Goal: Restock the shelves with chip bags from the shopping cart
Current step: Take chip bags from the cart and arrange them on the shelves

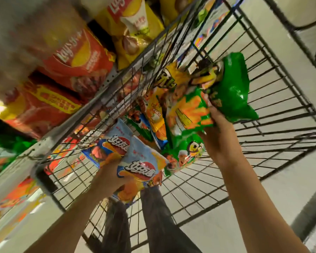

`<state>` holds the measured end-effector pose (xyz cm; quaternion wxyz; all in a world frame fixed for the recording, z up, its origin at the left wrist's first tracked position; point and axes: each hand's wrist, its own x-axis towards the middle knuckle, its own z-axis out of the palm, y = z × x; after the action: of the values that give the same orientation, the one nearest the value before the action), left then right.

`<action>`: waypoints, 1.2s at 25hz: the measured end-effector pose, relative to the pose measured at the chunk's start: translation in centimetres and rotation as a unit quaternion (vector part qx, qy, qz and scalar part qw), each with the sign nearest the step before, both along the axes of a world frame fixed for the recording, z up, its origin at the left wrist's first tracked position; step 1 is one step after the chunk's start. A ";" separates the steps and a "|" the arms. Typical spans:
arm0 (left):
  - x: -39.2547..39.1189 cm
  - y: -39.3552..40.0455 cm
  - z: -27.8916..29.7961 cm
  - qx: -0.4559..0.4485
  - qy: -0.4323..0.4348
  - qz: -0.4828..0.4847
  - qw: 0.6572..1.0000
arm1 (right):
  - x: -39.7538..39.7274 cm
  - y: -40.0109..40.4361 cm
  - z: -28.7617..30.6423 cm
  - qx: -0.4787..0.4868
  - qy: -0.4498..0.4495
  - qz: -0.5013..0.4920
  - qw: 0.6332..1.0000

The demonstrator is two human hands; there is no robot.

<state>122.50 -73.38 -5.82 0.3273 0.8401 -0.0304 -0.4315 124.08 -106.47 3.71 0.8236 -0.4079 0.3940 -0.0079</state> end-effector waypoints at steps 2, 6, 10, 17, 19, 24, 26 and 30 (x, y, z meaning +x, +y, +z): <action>0.6 0.7 2.7 -0.009 -0.006 0.059 0.998 | -2.4 -0.5 1.3 0.063 0.002 0.035 0.997; 0.7 1.6 7.7 -0.057 -0.017 0.179 0.982 | -4.2 0.0 4.6 0.095 0.023 0.106 0.990; -0.8 1.8 13.4 -0.096 -0.058 0.256 0.960 | -5.2 1.9 8.5 0.096 0.026 0.155 0.983; -8.0 3.4 22.0 -0.176 -0.179 0.353 0.901 | -9.9 9.5 15.8 0.061 -0.042 0.214 0.974; -11.2 4.6 24.4 -0.222 -0.199 0.366 0.881 | -12.6 11.5 17.8 0.002 -0.071 0.223 0.972; -20.4 10.2 30.1 -0.306 -0.240 0.432 0.814 | -18.4 14.4 22.7 -0.115 -0.106 0.317 0.935; -23.3 12.7 32.8 -0.313 -0.264 0.442 0.798 | -19.9 15.7 25.2 -0.156 -0.129 0.345 0.917; -27.1 17.0 37.4 -0.310 -0.317 0.460 0.769 | -21.5 19.6 30.1 -0.182 -0.209 0.427 0.861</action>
<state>95.40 -56.38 31.58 0.7009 0.6958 0.1253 0.0944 102.54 -86.92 33.82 0.7208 -0.6672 -0.0084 0.1877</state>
